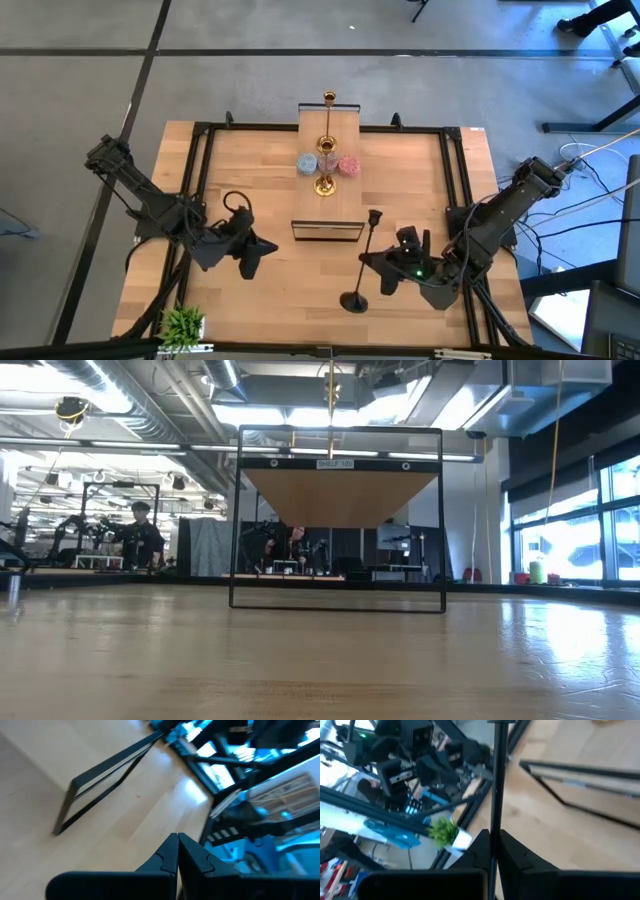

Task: Pick & Place candle stick holders
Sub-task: Put the black candle holder on the shelf

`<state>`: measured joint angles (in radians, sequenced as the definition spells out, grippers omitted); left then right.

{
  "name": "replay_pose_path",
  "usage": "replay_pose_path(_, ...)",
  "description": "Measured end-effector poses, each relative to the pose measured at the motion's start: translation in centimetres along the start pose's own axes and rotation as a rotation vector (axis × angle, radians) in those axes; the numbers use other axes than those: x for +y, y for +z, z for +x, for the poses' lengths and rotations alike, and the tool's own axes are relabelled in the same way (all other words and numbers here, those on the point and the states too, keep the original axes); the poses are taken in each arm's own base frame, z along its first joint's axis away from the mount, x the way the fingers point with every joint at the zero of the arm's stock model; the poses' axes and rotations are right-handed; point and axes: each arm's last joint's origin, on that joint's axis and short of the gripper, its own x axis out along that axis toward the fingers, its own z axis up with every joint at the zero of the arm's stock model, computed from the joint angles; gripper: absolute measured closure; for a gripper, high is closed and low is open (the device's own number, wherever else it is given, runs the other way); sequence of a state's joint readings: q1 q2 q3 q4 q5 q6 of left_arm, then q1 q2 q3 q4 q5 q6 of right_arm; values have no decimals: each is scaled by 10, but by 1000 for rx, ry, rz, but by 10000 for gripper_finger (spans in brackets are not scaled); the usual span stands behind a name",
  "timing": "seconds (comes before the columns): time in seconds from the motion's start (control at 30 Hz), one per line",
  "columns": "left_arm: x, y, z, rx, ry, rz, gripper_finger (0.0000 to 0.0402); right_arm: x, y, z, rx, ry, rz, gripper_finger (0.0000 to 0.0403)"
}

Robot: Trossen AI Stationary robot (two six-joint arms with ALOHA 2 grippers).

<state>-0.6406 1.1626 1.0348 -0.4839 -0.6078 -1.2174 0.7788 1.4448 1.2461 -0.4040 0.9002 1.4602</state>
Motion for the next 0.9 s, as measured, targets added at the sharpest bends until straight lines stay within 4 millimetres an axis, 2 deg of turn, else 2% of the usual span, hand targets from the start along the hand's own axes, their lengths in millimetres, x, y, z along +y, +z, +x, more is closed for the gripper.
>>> replay_pose_path(0.23, -13, 21, 1, -41, -178, 52, 400, 13, 11, 6, -121, 65, -71, 389)
replay_pose_path(0.4, -25, 37, 2, -70, -377, 197, 400, 30, 27, 14, -157, 182, -147, 389)
replay_pose_path(0.57, -31, 52, 2, -154, -482, 310, 400, 38, 40, 20, -194, 250, -233, 389)
replay_pose_path(0.9, -22, 75, 17, -99, -562, 237, 400, 36, 61, 39, -158, 315, -229, 389)
